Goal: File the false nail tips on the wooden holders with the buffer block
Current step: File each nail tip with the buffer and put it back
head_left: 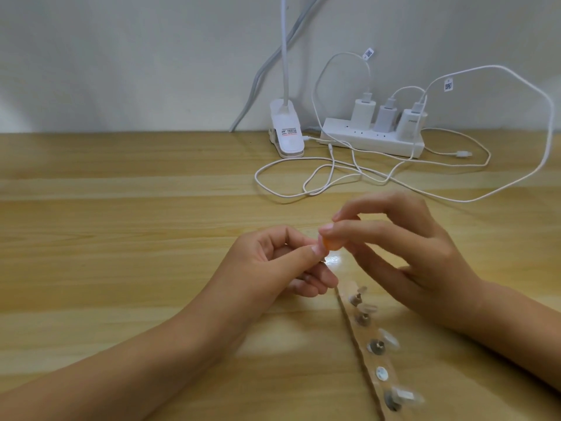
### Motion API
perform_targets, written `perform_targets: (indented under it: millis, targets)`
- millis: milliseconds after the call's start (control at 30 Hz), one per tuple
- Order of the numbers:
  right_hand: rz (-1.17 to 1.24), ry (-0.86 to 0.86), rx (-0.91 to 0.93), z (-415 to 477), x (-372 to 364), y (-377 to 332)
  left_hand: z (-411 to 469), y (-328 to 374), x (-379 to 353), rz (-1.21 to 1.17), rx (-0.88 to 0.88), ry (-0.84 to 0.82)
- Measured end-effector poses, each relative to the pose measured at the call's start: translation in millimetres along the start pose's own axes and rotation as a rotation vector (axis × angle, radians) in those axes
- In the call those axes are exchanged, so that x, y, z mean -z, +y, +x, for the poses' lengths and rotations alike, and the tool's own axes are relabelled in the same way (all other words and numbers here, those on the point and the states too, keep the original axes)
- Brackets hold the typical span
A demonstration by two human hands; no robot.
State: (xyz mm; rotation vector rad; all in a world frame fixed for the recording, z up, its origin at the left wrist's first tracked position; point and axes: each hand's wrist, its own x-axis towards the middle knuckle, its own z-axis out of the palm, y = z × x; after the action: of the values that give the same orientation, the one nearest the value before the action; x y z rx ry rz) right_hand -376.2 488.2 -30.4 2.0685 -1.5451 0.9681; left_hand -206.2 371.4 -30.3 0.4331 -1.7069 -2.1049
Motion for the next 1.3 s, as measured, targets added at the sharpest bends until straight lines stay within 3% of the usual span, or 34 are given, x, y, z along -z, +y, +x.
perform_targets:
  millis: [767,967,1100,1300]
  targets:
    - [0.224,0.035,-0.148,0,-4,3,-3,-3,-1,0.027,-0.08,-0.057]
    - [0.384,0.12,-0.309,0,1,14,0,-6,1,0.036,-0.091,-0.003]
    - [0.412,0.012,-0.226,1,0,4,1,-7,3,0.109,-0.109,0.026]
    - [0.427,-0.019,-0.249,1,0,-2,-1,-6,0,0.111,-0.121,0.023]
